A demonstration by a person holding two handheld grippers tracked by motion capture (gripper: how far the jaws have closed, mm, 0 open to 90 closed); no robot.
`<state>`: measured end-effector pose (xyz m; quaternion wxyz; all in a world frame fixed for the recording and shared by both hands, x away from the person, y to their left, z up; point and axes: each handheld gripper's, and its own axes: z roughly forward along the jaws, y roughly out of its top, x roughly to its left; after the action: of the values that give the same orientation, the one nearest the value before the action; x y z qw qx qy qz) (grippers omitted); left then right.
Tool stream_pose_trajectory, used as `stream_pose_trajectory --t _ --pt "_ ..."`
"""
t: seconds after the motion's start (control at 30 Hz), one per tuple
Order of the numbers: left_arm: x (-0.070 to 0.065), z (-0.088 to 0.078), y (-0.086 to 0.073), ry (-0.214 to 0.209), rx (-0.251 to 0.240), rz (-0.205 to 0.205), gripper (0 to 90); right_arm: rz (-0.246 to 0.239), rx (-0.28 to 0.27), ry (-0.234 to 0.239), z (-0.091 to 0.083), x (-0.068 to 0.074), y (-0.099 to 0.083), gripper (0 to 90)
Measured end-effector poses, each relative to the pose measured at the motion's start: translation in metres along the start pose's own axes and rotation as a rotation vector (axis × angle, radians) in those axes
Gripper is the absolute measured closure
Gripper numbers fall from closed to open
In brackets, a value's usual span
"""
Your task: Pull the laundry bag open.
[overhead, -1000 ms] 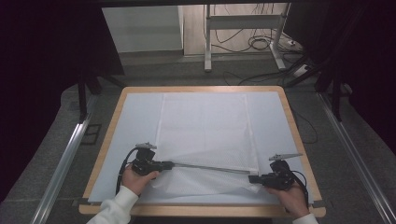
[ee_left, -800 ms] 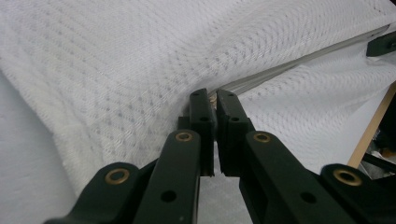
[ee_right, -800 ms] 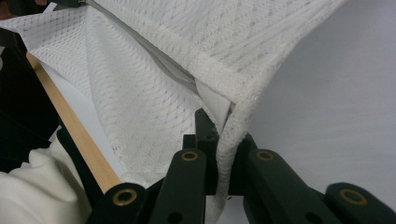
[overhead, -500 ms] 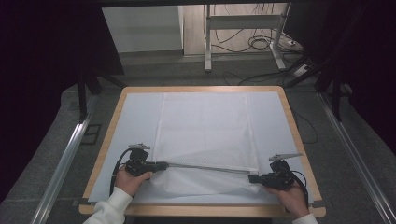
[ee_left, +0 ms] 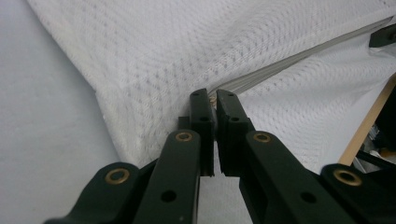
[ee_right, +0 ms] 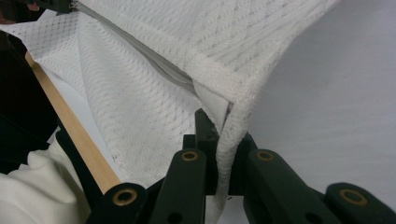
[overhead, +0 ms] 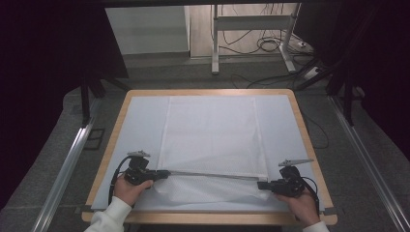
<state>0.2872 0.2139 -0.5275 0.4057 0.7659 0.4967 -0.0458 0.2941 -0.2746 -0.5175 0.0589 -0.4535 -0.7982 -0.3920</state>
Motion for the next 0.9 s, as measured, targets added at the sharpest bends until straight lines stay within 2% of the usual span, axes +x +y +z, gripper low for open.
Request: stream_pose_trajectory --t 0.17,0.23,0.53,0.9 --pt "-0.001 -0.003 -0.006 0.002 0.008 0.008 87.5 0.002 0.001 -0.005 0.001 0.000 -0.001 87.3" --pt "-0.003 -0.003 -0.007 0.023 0.012 0.022 87.5 -0.001 0.002 -0.006 0.001 0.000 -0.001 87.3" --pt "0.002 -0.008 -0.011 0.017 0.007 0.013 87.4 0.000 0.006 -0.007 0.002 0.000 -0.003 87.3" --pt "0.003 -0.011 -0.012 0.027 0.004 0.018 87.5 -0.004 0.016 -0.012 0.003 0.001 -0.003 87.4"
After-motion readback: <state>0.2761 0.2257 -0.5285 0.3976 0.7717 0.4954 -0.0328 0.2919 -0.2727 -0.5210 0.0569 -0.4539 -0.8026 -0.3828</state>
